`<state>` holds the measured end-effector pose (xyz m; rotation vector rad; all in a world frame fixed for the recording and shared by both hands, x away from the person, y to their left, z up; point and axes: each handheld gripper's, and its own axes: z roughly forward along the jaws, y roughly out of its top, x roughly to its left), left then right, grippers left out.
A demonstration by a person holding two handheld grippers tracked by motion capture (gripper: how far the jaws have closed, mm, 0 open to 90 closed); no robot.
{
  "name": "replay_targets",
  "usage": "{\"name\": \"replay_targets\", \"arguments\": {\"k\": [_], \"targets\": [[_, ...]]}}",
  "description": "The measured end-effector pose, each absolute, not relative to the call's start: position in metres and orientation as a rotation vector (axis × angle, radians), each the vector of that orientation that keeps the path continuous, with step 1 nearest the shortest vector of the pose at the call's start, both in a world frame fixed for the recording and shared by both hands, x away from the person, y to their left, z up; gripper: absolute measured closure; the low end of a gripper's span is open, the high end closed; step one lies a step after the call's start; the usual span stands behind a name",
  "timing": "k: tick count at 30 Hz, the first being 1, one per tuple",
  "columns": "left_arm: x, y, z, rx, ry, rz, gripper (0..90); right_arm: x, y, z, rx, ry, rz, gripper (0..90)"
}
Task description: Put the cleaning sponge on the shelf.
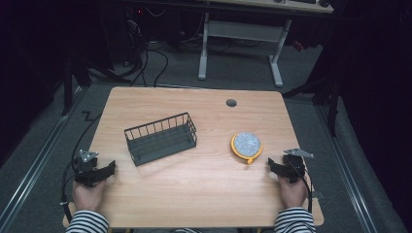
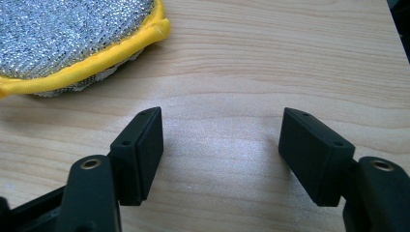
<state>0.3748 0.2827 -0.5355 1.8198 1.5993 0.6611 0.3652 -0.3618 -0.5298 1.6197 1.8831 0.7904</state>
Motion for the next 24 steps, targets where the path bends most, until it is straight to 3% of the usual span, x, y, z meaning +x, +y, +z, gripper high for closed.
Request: {"name": "replay_targets", "arguments": {"k": [6,24], "targets": [[0.373,0.284,-0.522,1.737,1.593,0.618,24.9,0.365,-0.362,-0.530,1.610,1.888,0.792,32.9],[0.372,0.278,-0.464,1.741,1.475,0.504,21.8,0.365,-0.361,-0.530,1.613,1.891,0.795,32.9]]}}
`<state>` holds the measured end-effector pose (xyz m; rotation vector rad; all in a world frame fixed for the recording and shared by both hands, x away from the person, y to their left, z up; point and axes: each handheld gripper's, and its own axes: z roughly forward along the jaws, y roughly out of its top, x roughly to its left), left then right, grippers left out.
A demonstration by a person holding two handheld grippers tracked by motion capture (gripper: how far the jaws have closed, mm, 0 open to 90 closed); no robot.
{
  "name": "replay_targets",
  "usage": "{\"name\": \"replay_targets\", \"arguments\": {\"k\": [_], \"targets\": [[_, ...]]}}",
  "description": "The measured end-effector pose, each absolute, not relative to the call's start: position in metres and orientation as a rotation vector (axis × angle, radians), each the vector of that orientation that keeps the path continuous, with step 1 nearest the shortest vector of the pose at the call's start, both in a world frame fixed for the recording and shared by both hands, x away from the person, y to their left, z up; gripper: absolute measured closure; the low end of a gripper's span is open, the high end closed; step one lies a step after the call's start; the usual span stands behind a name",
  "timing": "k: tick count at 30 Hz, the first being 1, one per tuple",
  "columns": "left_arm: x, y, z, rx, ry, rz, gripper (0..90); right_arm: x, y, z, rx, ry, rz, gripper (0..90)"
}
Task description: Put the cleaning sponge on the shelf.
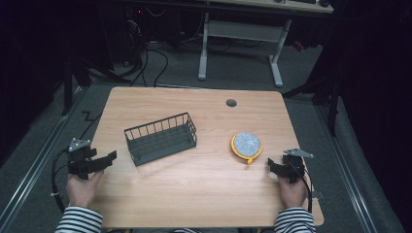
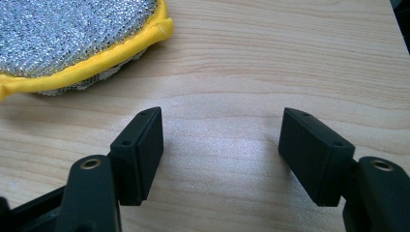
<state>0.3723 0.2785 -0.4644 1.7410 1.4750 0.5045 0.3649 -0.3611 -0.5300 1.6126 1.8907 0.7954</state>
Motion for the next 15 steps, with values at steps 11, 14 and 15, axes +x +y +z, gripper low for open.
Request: {"name": "replay_targets", "arguments": {"k": [11,14,15], "targets": [[0.373,0.266,-0.435,1.761,1.395,0.454,21.6,0.365,-0.361,-0.530,1.614,1.889,0.795,32.9],[0.375,0.263,-0.429,1.749,1.382,0.432,21.6,0.364,-0.360,-0.530,1.610,1.892,0.793,32.9],[0.376,0.262,-0.427,1.750,1.376,0.424,21.6,0.364,-0.360,-0.530,1.610,1.892,0.793,32.9]]}}
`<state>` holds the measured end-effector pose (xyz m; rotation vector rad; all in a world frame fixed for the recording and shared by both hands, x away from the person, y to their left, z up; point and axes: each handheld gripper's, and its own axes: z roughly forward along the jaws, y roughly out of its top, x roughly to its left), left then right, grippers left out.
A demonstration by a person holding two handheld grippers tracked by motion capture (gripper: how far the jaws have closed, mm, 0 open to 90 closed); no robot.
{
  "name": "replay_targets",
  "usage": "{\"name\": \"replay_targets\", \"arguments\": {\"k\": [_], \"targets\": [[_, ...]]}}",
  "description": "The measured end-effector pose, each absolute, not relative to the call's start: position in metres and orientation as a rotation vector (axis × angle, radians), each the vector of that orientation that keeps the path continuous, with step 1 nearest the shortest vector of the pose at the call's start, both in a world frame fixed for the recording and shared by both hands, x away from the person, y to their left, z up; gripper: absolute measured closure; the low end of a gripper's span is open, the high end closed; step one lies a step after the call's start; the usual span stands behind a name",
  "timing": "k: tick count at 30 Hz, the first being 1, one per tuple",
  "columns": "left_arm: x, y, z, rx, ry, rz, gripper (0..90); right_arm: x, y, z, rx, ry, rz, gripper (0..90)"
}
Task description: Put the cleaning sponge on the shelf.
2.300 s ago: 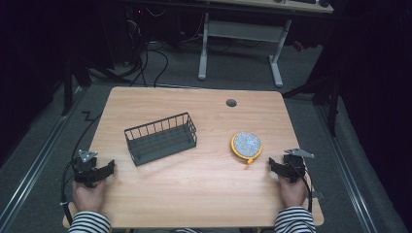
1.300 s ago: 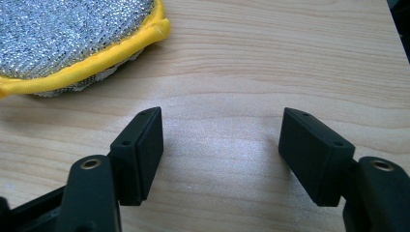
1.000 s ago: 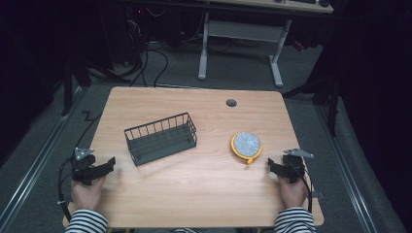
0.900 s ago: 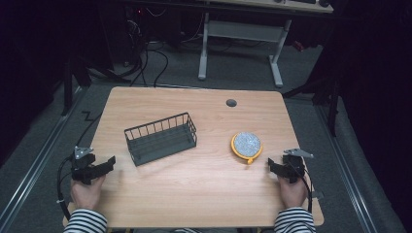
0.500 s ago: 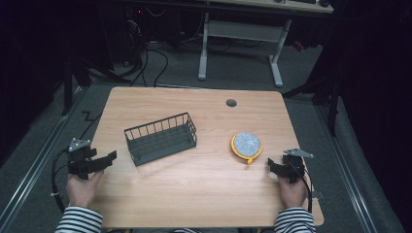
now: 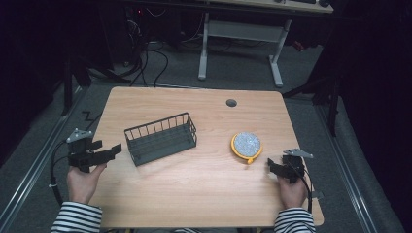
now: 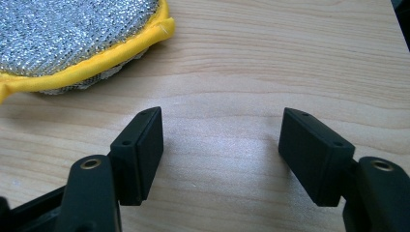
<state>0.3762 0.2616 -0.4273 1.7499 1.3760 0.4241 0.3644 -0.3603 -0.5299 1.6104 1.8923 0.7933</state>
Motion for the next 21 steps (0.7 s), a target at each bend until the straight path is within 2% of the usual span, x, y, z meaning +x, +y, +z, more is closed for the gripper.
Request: {"name": "replay_targets", "arguments": {"k": [11,21], "targets": [[0.389,0.243,-0.417,1.801,1.360,0.414,23.4,0.364,-0.360,-0.530,1.611,1.893,0.794,32.9],[0.404,0.228,-0.423,1.857,1.383,0.401,24.4,0.364,-0.359,-0.530,1.611,1.893,0.795,32.9]]}}
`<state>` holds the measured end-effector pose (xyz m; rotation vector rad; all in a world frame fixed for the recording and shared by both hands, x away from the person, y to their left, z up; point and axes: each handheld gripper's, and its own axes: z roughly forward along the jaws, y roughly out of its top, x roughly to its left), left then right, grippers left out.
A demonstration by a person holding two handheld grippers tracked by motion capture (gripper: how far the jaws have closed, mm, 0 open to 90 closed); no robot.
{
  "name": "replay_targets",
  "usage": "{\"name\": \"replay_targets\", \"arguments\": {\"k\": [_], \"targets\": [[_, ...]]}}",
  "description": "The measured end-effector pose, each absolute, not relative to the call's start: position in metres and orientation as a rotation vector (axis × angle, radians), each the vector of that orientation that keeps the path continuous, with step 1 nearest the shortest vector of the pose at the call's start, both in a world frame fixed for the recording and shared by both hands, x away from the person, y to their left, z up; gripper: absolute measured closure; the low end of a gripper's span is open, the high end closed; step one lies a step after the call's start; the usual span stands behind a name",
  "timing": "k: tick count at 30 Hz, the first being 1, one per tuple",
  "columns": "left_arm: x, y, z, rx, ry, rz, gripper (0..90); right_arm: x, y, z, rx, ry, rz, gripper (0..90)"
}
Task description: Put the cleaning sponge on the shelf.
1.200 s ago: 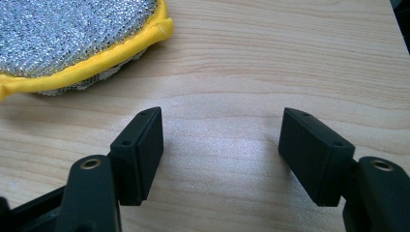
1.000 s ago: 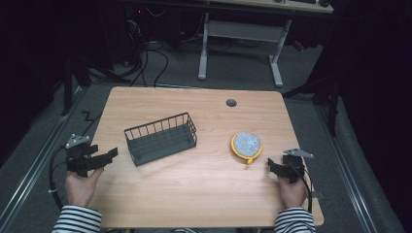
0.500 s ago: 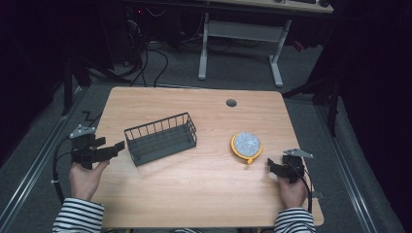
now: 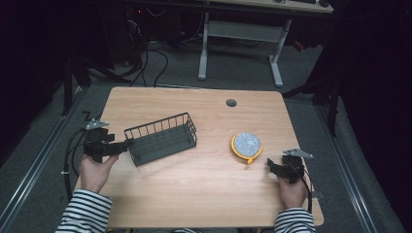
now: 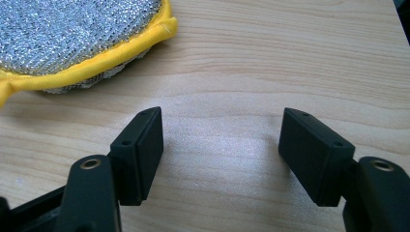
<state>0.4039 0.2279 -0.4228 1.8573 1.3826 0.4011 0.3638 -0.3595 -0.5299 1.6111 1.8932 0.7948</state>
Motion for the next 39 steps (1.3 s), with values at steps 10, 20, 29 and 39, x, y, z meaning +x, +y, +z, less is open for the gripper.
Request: {"name": "replay_targets", "arguments": {"k": [10,20,29,39], "targets": [[0.412,0.217,-0.434,1.919,1.384,0.417,35.4,0.364,-0.359,-0.530,1.612,1.894,0.796,32.8],[0.411,0.212,-0.438,1.953,1.357,0.415,46.7,0.364,-0.359,-0.530,1.606,1.899,0.797,32.7],[0.409,0.207,-0.440,1.985,1.323,0.417,57.6,0.364,-0.359,-0.530,1.604,1.900,0.800,32.7],[0.408,0.200,-0.442,1.985,1.299,0.394,62.1,0.364,-0.359,-0.530,1.602,1.901,0.801,32.7]]}}
